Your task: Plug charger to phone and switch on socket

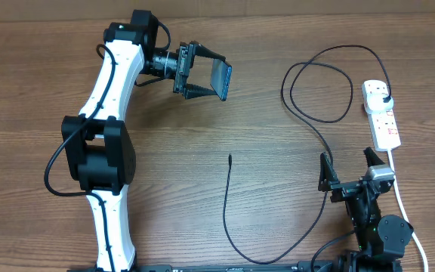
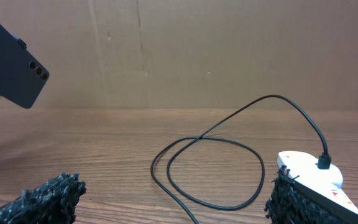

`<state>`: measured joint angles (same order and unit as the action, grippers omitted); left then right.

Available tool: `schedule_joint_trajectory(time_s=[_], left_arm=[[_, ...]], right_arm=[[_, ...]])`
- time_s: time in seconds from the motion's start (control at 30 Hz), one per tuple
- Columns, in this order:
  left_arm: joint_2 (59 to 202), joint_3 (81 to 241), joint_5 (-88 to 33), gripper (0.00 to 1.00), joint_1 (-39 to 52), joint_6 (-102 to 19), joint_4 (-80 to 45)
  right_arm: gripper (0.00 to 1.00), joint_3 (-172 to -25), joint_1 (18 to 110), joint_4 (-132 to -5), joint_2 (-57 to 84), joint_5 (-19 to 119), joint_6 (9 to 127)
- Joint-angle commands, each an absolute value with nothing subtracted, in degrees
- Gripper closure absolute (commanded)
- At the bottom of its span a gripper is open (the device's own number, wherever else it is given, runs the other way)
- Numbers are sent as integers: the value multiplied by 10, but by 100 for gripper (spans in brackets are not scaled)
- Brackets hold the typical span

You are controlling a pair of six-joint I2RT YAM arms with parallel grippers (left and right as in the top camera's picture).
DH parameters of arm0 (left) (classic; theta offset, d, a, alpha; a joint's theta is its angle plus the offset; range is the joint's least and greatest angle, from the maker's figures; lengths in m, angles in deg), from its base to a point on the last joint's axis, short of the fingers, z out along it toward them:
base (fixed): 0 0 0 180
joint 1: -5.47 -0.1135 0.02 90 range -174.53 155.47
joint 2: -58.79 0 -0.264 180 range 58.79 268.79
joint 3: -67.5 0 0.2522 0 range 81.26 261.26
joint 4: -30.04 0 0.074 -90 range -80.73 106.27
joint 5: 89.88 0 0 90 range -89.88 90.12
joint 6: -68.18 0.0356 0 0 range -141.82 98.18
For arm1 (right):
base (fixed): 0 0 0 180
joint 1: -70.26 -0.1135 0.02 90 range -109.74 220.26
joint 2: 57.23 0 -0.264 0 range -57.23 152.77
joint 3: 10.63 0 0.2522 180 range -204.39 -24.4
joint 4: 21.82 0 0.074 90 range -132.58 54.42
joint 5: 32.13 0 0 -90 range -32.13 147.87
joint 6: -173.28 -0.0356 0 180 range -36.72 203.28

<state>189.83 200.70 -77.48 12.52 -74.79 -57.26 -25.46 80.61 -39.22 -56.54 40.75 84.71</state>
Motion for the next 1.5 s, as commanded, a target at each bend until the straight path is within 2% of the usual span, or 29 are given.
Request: schedule_joint_trajectory(time_s=[0.0,1.47], left_arm=[[1875,2022,-809,96,127,-730,-574],[1875,2022,-807,96,135,-706,-575]], right_arm=[[0,-248,802,-389,-570,413,846],[0,-248,802,-389,-570,413,846]])
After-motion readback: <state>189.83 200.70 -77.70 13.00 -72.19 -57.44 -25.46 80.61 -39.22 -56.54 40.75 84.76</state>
